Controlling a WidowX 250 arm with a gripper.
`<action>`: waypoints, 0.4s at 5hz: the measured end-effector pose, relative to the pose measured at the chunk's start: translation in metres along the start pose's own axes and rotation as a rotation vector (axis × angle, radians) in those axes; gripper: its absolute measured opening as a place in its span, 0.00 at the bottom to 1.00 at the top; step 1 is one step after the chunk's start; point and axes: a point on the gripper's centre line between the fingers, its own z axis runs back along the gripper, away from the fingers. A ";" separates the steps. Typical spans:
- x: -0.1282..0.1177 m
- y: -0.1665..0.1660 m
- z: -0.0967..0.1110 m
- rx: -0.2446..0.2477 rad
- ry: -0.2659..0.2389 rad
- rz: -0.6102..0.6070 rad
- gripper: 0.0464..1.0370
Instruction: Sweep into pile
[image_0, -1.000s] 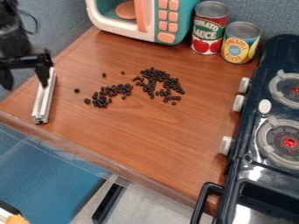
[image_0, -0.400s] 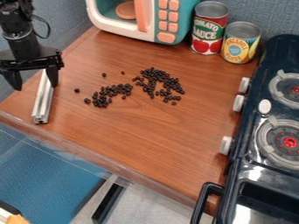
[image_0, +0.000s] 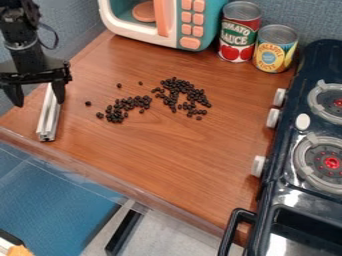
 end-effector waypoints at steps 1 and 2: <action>-0.003 0.002 -0.012 0.015 0.018 -0.020 0.91; -0.004 0.000 -0.015 0.006 0.033 -0.016 0.63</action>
